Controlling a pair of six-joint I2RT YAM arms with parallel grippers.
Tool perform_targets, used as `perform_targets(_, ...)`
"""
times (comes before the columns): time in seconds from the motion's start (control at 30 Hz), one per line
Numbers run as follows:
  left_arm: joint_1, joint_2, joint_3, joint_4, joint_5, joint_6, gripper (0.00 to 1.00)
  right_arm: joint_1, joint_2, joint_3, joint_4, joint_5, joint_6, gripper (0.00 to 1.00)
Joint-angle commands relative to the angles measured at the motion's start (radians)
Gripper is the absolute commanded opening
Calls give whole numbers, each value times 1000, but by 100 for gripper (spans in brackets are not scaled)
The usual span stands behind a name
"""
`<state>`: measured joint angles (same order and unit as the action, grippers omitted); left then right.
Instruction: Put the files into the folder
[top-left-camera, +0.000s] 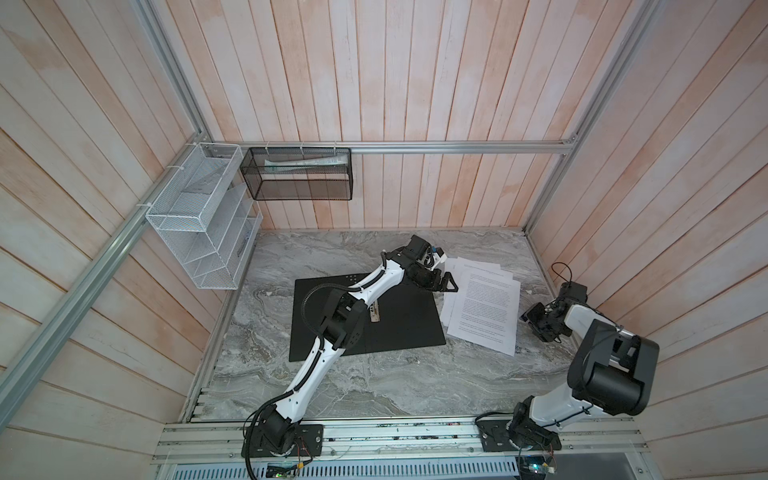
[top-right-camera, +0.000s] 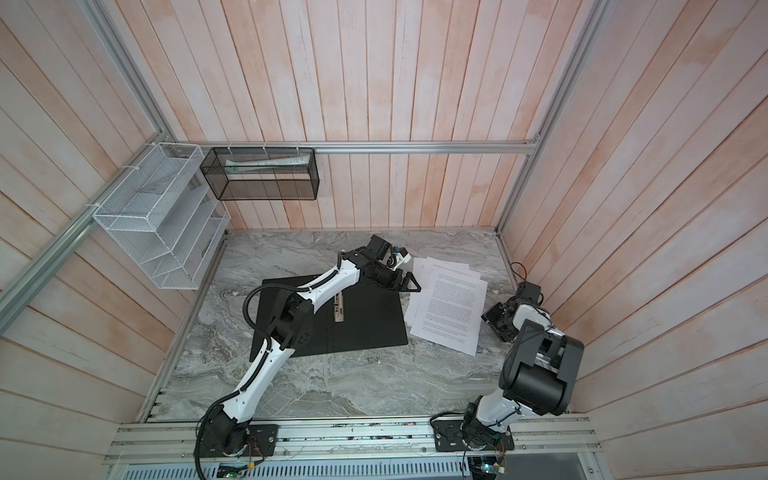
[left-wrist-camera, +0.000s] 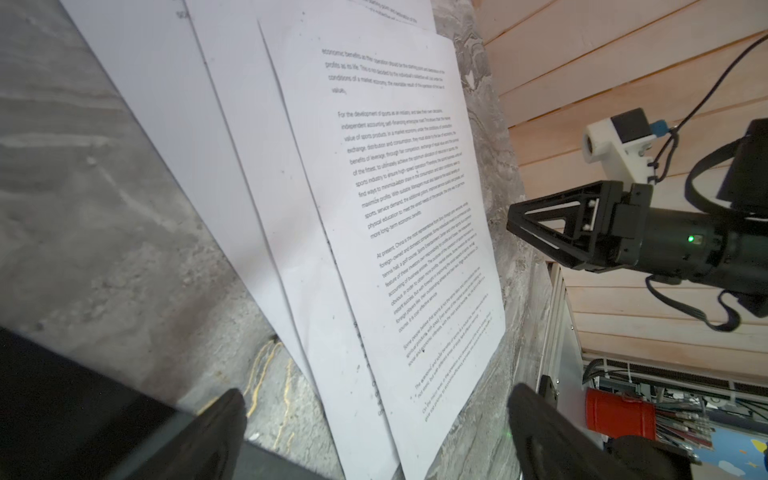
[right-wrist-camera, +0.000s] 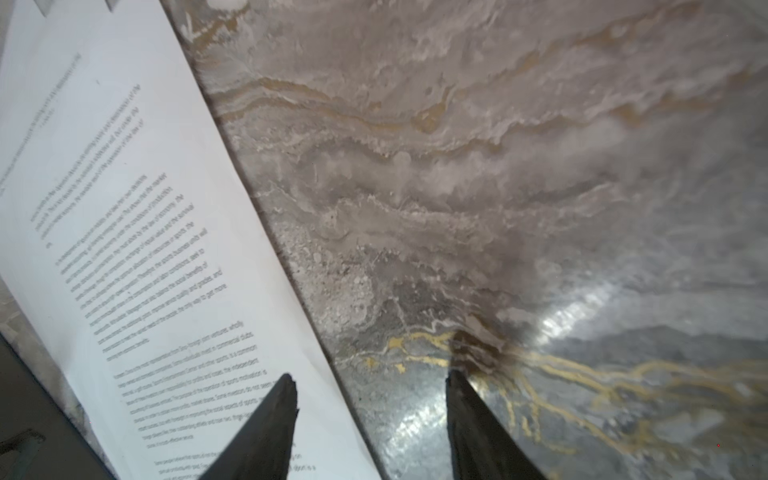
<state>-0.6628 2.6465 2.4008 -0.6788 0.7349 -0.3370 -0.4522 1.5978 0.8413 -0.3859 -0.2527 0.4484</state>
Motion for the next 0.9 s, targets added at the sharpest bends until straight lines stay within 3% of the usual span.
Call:
perform_targets(0.0,2,21,26,-7,-15,-22,100,-3,40,34,14,-57,-35,57)
perform_targets(0.17,4,22,24,-9,-8,-27,100,0,89,36,28,-129,-61,57)
perform_targets(0.2,5,23,21,-8,-7,-36,100,3,104,38,30,-152,-71,70)
perform_targets(0.23,5,23,21,-4,-5,-42,100,9,120,41,27,-169,-80,76)
perform_targets(0.53,14,47,27,7,9,-90,100,119,204,81,5,-144,-110,74)
perform_targets(0.87,23,74,40,18,35,-130,100,146,157,68,10,-228,-114,73)
